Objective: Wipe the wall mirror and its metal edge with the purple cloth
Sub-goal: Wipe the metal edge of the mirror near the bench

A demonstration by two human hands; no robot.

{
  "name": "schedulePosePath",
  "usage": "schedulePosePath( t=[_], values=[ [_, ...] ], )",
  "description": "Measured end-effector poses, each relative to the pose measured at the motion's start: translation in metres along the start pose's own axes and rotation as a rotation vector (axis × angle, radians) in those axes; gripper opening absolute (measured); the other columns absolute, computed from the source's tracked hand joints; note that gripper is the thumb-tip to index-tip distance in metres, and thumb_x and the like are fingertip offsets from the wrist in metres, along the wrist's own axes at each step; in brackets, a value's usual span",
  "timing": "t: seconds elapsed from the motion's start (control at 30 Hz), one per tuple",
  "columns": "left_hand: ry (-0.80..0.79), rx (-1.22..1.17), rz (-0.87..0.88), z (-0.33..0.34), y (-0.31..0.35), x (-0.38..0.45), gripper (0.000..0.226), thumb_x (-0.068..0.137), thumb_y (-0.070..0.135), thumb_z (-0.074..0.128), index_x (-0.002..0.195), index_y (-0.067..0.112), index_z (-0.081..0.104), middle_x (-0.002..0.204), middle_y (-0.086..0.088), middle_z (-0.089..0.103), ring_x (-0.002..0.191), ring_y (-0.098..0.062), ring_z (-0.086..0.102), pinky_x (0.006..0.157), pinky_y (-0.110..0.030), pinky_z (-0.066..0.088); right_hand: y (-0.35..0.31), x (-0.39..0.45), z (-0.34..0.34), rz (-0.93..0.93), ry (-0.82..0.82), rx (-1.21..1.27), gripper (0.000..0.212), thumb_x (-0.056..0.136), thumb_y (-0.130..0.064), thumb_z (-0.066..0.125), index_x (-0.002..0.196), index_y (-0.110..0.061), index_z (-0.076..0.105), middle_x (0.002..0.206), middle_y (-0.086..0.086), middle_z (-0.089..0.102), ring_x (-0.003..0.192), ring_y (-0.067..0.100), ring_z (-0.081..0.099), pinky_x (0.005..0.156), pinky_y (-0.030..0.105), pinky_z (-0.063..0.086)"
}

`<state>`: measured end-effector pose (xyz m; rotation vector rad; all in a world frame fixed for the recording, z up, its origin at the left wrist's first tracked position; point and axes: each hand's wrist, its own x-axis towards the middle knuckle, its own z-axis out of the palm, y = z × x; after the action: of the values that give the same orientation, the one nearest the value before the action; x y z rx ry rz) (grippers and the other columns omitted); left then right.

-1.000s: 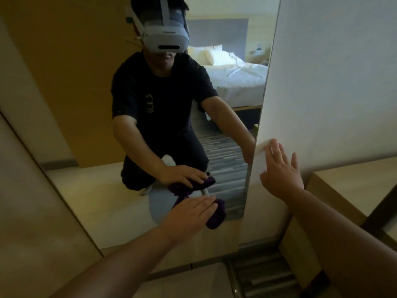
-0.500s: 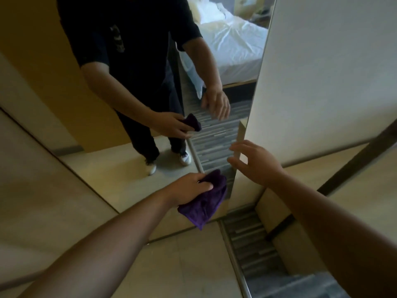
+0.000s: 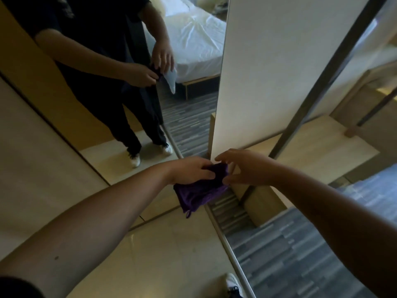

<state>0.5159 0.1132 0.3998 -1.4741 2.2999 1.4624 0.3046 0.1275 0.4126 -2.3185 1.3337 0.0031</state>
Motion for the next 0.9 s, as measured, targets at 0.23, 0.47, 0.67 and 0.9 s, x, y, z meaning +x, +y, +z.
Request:
schedulePosePath(
  t=[0.23, 0.47, 0.67, 0.9],
  values=[
    [-0.160, 0.308, 0.137, 0.040, 0.035, -0.003, 0.030, 0.099, 0.044, 0.056, 0.123, 0.026, 0.056, 0.110, 0.007, 0.061, 0.096, -0.010, 0.059, 0.082, -0.030, 0.050, -0.002, -0.063, 0.016, 0.134, -0.051, 0.048, 0.011, 0.092, -0.026, 0.063, 0.103, -0.025, 0.066, 0.097, -0.008, 0.069, 0.076, -0.004, 0.055, 0.065, 0.011, 0.036],
    [-0.196, 0.471, 0.264, 0.070, 0.038, 0.008, 0.012, 0.096, 0.027, 0.062, 0.097, 0.032, 0.052, 0.092, 0.014, 0.060, 0.084, -0.006, 0.060, 0.069, -0.024, 0.047, 0.026, -0.120, 0.022, 0.328, -0.027, 0.216, 0.012, 0.094, -0.023, 0.056, 0.098, -0.016, 0.066, 0.091, 0.003, 0.067, 0.084, 0.016, 0.063, 0.074, 0.026, 0.051],
    [-0.219, 0.410, 0.301, 0.078, 0.069, 0.034, 0.025, 0.101, 0.029, 0.053, 0.080, 0.042, 0.051, 0.099, 0.009, 0.053, 0.082, -0.007, 0.060, 0.070, -0.024, 0.047, 0.059, -0.140, 0.017, 0.355, -0.070, 0.237, 0.008, 0.095, -0.025, 0.055, 0.100, -0.021, 0.060, 0.091, -0.001, 0.064, 0.086, 0.016, 0.062, 0.077, 0.027, 0.051],
    [-0.246, 0.319, 0.198, 0.100, 0.108, 0.090, 0.015, 0.099, 0.028, 0.058, 0.113, 0.028, 0.062, 0.097, 0.011, 0.065, 0.088, -0.002, 0.064, 0.073, -0.022, 0.052, 0.118, -0.150, 0.037, 0.329, -0.134, 0.150, 0.033, 0.087, -0.044, 0.068, 0.111, -0.033, 0.048, 0.097, -0.011, 0.062, 0.082, 0.003, 0.061, 0.067, 0.019, 0.051]
  ],
)
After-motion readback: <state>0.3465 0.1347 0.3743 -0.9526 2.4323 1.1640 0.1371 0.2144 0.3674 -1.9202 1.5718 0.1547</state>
